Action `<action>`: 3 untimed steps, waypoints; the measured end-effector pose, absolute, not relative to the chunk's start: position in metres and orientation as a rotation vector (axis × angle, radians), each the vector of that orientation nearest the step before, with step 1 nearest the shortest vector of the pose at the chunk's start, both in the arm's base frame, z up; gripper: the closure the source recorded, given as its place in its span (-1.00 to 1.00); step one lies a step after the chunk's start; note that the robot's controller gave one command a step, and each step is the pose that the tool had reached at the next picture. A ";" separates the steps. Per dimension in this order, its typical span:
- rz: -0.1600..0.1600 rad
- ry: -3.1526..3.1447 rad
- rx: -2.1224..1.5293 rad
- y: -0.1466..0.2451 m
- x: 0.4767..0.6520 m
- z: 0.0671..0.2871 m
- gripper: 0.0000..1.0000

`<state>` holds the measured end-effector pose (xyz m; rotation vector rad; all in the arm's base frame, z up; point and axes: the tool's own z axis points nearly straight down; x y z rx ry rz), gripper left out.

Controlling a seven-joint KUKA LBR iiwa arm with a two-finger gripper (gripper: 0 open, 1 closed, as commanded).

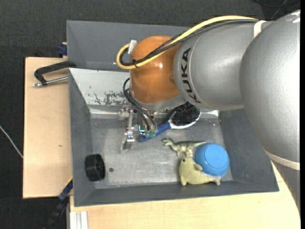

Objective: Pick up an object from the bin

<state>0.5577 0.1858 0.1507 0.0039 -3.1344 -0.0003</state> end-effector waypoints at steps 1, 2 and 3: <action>-0.001 -3.146 0.083 0.112 0.586 0.081 -1.00; 0.004 -3.151 0.034 0.037 0.597 0.103 -1.00; 0.002 -3.145 0.175 -0.028 0.599 0.101 -1.00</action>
Offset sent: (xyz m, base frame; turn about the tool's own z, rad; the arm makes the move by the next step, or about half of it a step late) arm 0.0291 -0.0812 -0.0807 -0.0504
